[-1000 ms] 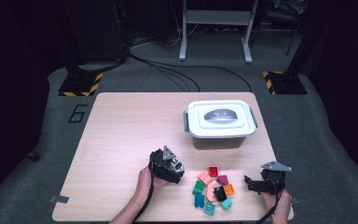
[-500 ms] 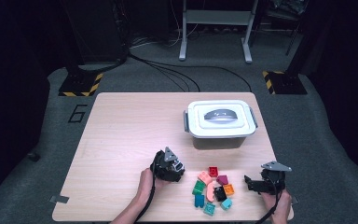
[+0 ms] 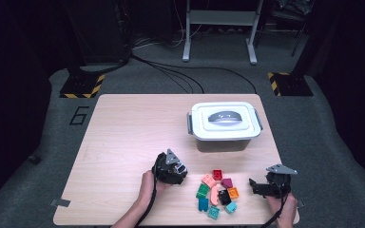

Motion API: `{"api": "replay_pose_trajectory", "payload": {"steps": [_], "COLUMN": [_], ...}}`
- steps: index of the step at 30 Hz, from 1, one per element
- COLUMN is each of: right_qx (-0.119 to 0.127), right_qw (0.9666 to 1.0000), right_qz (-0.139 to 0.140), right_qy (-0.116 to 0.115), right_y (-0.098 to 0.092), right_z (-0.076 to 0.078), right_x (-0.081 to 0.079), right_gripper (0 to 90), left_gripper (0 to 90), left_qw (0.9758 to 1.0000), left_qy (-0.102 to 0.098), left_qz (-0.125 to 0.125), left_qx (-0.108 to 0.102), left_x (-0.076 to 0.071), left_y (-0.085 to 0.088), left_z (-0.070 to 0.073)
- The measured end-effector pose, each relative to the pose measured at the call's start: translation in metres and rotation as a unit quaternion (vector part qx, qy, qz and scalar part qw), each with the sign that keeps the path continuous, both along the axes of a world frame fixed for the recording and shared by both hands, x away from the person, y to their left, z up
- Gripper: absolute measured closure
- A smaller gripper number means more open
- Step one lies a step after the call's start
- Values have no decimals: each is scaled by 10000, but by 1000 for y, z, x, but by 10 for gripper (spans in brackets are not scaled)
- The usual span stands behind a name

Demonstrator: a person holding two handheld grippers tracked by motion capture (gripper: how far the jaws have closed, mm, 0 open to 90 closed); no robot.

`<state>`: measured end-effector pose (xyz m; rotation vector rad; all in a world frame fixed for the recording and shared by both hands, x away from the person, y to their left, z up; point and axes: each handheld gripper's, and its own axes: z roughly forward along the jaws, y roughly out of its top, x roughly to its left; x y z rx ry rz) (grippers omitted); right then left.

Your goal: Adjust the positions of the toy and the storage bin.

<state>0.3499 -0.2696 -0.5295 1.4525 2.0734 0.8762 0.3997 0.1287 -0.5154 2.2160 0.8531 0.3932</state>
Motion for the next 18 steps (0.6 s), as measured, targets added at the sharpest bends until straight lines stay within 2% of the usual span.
{"api": "replay_pose_trajectory", "payload": {"steps": [6, 10, 11, 12, 14, 18], "right_qx": [0, 0, 2, 2, 3, 3], "right_qw": [10000, 10000, 10000, 10000, 10000, 10000], "right_qz": [-1, -1, 0, -1, 1, 3], "right_qy": [0, 1, 2, -1, 2, 1], "right_y": [0, 0, 0, 0, 0, 0], "right_z": [0, 0, 0, 0, 0, 0], "right_x": [0, 0, 0, 0, 0, 0], "right_gripper": [15, 15, 15, 15, 15, 17], "left_gripper": [258, 258, 258, 258, 258, 258], "left_qw": [9999, 9999, 9999, 9998, 9998, 9998], "left_qy": [-39, -86, -32, -60, -101, -56], "left_qz": [53, 78, 77, 98, 115, 141], "left_qx": [-113, -108, -84, -149, -138, -106], "left_x": [-1, -2, -2, -2, -3, -4], "left_y": [5, 10, 11, 12, 15, 22], "left_z": [5, 9, 11, 10, 13, 17]}}
